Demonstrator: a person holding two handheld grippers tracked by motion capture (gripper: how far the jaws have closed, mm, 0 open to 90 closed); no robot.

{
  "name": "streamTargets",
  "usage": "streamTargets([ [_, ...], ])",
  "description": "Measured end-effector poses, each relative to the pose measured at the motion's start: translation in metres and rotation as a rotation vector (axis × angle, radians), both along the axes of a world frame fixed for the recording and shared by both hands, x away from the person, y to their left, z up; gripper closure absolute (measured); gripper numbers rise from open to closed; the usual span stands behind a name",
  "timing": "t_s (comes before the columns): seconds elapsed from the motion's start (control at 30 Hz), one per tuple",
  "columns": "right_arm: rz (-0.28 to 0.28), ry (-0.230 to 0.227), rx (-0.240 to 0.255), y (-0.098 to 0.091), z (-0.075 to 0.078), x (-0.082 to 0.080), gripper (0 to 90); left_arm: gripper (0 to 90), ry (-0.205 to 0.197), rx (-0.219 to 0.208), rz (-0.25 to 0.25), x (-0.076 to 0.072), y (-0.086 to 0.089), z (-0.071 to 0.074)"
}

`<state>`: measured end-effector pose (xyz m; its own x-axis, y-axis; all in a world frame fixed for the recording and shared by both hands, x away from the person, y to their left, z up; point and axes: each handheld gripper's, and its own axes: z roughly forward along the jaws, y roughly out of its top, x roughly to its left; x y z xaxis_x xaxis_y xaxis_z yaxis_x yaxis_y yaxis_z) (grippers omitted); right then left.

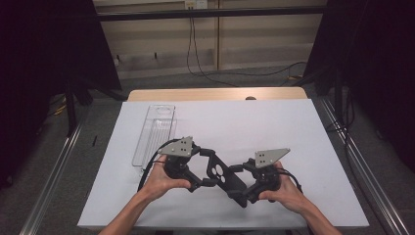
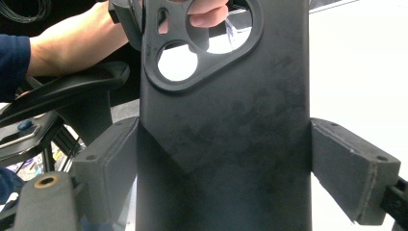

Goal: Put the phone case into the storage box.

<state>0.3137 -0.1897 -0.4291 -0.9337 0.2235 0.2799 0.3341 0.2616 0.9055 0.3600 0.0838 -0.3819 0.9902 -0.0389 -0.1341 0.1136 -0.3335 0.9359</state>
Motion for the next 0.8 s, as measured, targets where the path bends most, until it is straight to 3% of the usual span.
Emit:
streamTargets([
  [0.5, 0.031, 0.009, -0.001, 0.0009, -0.0007, -0.0011, 14.0, 9.4, 0.011, -0.005, -0.051, 0.0002, -0.0015, -0.002],
  [0.8, 0.038, 0.006, -0.009, 0.0008, -0.001, -0.001, 14.0, 10.6, 0.016, -0.005, -0.047, -0.0002, -0.0023, -0.0026],
])
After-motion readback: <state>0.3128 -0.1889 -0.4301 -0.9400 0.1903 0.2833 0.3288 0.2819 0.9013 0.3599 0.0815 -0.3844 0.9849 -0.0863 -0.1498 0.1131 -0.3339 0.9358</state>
